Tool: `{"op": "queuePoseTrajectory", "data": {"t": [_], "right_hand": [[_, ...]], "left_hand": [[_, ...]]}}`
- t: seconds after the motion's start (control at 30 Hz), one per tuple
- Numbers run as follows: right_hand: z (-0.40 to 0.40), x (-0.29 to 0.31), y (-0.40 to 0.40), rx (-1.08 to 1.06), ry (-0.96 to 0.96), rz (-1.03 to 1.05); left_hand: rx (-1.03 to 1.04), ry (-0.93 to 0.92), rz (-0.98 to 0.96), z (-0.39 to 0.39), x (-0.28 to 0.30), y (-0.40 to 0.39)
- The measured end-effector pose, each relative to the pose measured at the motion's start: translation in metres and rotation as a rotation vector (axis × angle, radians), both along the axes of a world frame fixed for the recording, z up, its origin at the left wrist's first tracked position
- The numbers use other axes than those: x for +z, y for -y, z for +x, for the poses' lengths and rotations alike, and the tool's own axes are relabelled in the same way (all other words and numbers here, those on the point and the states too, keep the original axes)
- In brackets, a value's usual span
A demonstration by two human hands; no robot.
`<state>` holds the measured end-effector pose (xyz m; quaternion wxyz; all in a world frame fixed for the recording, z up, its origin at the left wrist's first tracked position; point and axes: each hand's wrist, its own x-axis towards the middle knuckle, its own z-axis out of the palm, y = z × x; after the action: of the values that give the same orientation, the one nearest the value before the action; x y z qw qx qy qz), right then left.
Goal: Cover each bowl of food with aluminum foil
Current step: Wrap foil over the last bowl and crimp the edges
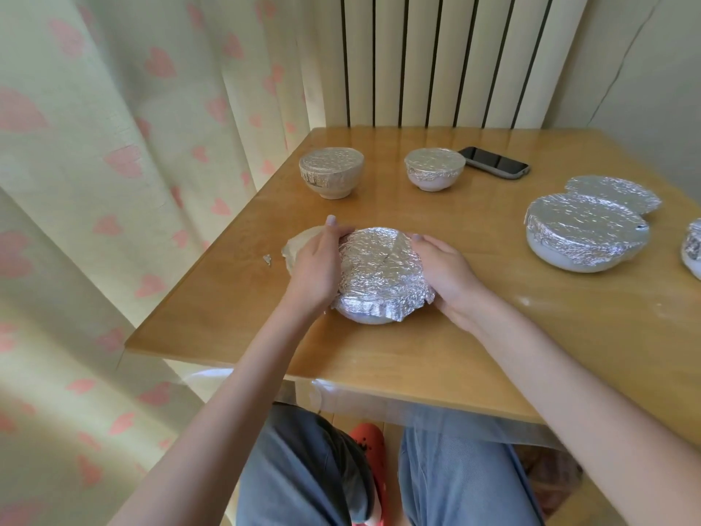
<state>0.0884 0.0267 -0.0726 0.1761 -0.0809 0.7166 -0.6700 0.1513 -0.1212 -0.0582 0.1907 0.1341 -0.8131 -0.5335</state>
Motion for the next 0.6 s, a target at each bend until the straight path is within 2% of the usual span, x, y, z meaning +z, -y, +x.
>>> {"op": "queuePoseTrajectory", "data": {"t": [0.07,0.13,0.23,0.33,0.4,0.5,0.6], "right_hand": [[-0.007,0.009,-0.008,0.128,0.002,0.024],[-0.012,0.017,-0.011,0.222,-0.074,0.167],[-0.015,0.031,-0.01,0.307,-0.213,0.381],[-0.01,0.047,-0.015,0.213,-0.365,0.426],[-0.004,0.048,-0.016,0.173,-0.425,0.405],[0.005,0.043,-0.012,0.182,-0.385,0.368],[0.008,0.039,-0.009,0.168,-0.324,0.308]], "left_hand": [[0.109,-0.031,0.011,0.01,-0.002,-0.013],[0.165,-0.041,0.019,0.015,-0.008,-0.02],[0.137,-0.036,0.014,0.025,-0.007,-0.016],[0.134,-0.092,-0.232,0.038,-0.006,0.016],[0.003,0.073,-0.456,0.04,-0.014,0.046],[-0.222,0.489,-0.722,0.029,-0.033,0.073],[-0.215,0.567,-0.852,0.013,-0.038,0.078]]}}
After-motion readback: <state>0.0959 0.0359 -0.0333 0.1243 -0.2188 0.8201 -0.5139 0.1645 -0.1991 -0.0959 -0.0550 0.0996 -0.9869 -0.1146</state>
